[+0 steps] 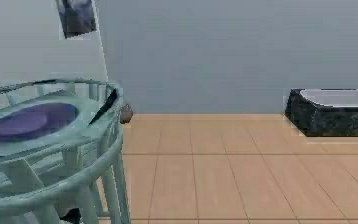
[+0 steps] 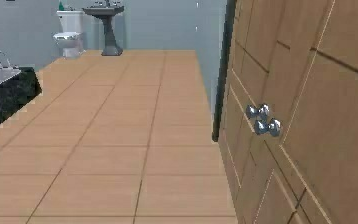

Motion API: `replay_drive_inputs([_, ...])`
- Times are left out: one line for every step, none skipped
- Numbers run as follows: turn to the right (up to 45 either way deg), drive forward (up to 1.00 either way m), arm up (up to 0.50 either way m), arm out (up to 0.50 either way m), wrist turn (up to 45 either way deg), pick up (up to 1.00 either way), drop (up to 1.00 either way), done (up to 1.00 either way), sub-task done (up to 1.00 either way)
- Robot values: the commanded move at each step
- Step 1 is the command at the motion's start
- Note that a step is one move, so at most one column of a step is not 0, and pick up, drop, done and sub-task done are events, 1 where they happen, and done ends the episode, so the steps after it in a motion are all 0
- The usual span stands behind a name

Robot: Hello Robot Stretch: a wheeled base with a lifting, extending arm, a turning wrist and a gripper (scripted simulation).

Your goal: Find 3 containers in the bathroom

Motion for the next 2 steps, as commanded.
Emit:
replay_drive_inputs([45.0, 0.00, 0.00, 0.00, 0.0, 0.00, 0.00, 0.00, 0.00])
replay_drive_inputs([0.0, 0.20, 0.00, 0.00, 0.0, 0.00, 0.00, 0.00, 0.00])
